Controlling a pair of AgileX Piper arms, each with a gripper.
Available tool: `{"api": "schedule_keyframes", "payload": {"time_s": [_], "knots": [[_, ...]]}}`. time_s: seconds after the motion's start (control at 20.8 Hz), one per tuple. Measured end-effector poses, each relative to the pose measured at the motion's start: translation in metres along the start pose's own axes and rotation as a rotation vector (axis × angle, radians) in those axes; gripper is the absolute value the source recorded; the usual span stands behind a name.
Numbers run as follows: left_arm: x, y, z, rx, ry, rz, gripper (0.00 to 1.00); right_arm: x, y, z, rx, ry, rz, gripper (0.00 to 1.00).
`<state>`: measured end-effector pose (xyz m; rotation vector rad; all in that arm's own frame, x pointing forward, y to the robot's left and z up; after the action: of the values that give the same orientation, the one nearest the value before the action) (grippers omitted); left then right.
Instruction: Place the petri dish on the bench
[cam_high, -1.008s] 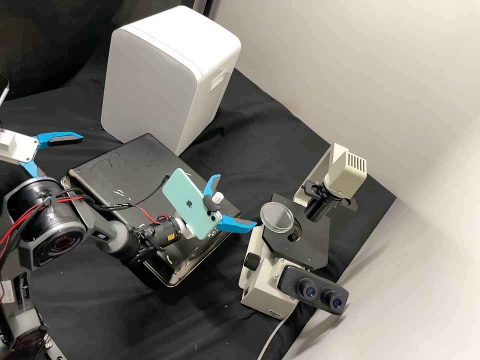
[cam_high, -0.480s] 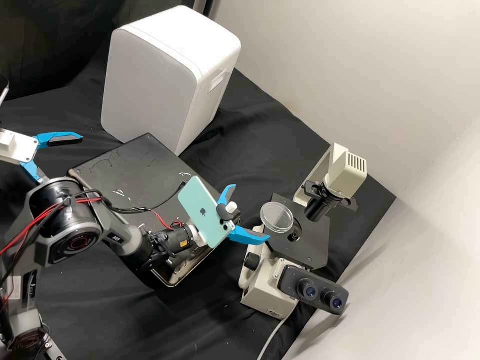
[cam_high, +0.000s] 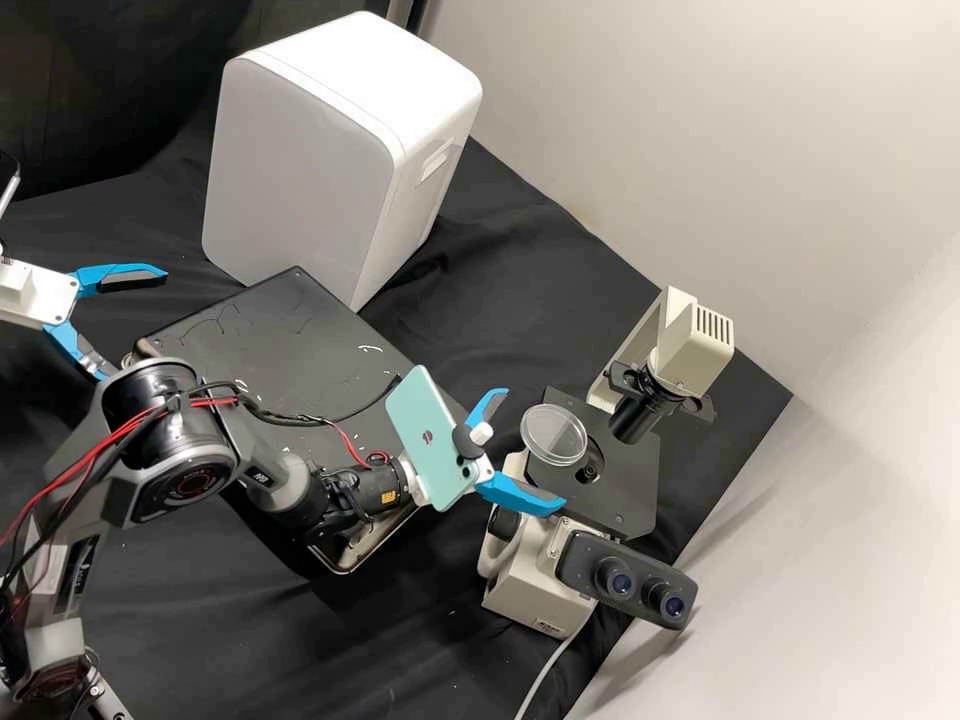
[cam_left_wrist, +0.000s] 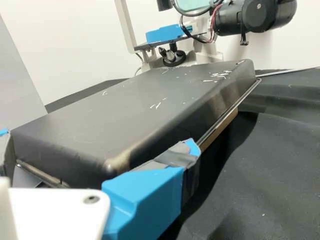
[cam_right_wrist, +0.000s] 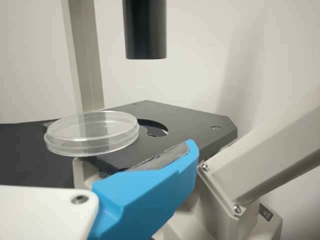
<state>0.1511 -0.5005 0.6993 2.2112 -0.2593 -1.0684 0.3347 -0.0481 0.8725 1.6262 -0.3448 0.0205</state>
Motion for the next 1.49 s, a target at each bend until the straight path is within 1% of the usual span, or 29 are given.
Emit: {"api": "schedule_keyframes", "payload": {"time_s": [0.05, 0.1, 0.14, 0.24, 0.34, 0.43, 0.58, 0.72, 0.82, 0.86, 0.91, 0.96, 1.01, 1.1, 1.2, 1.3, 1.39, 1.49], "knots": [[0.0, -0.0004, 0.0, -0.002, 0.001, -0.002, 1.0, 0.001, -0.001, 0.001, -0.004, -0.003, -0.001, 1.0], [0.001, -0.0017, 0.0, -0.002, 0.001, -0.008, 1.0, 0.001, -0.002, 0.002, -0.017, -0.006, -0.003, 1.0], [0.001, -0.002, 0.0, -0.005, 0.006, -0.01, 1.0, 0.002, -0.002, 0.003, -0.023, -0.007, -0.004, 1.0], [0.001, -0.0028, 0.0, -0.007, 0.007, -0.014, 1.0, 0.002, -0.002, 0.002, -0.022, -0.007, -0.001, 1.0], [0.003, -0.0017, 0.0, -0.003, 0.007, -0.009, 1.0, 0.002, -0.002, 0.002, -0.022, -0.007, -0.001, 1.0], [0.003, -0.0012, -0.001, -0.003, 0.008, -0.006, 1.0, 0.002, -0.001, 0.003, -0.022, -0.008, 0.0, 1.0], [0.003, -0.0012, -0.001, -0.004, 0.01, -0.006, 1.0, -0.001, 0.007, 0.001, -0.031, 0.005, 0.016, 1.0], [0.003, -0.0012, -0.001, -0.004, 0.01, -0.006, 1.0, -0.011, 0.02, -0.003, -0.04, 0.023, 0.03, 1.0], [0.003, -0.0012, -0.001, -0.004, 0.01, -0.006, 1.0, -0.02, 0.03, -0.004, -0.024, 0.03, 0.048, 1.0], [0.003, -0.0012, -0.001, -0.004, 0.01, -0.006, 1.0, -0.024, 0.036, -0.004, -0.009, 0.029, 0.065, 1.0], [0.003, -0.0012, -0.001, -0.004, 0.01, -0.006, 1.0, -0.027, 0.041, -0.004, -0.003, 0.03, 0.082, 1.0], [0.003, -0.0012, -0.001, -0.004, 0.01, -0.006, 1.0, -0.03, 0.046, -0.005, 0.016, 0.031, 0.097, 1.0], [0.003, -0.0012, -0.001, -0.004, 0.01, -0.006, 1.0, -0.033, 0.05, -0.005, 0.021, 0.032, 0.111, 1.0], [0.003, -0.0012, -0.001, -0.004, 0.01, -0.006, 1.0, -0.038, 0.056, -0.007, 0.034, 0.045, 0.135, 1.0], [0.004, -0.0008, -0.001, -0.003, 0.01, -0.004, 1.0, -0.039, 0.058, -0.01, 0.035, 0.061, 0.147, 1.0], [0.004, -0.0005, -0.001, -0.003, 0.01, -0.003, 1.0, -0.039, 0.058, -0.01, 0.035, 0.067, 0.151, 1.0], [0.004, -0.0005, -0.001, -0.003, 0.01, -0.003, 1.0, -0.037, 0.056, -0.012, 0.036, 0.075, 0.143, 1.0], [0.004, -0.0005, -0.001, -0.003, 0.01, -0.003, 1.0, -0.032, 0.05, -0.015, 0.034, 0.085, 0.123, 1.0]]}}
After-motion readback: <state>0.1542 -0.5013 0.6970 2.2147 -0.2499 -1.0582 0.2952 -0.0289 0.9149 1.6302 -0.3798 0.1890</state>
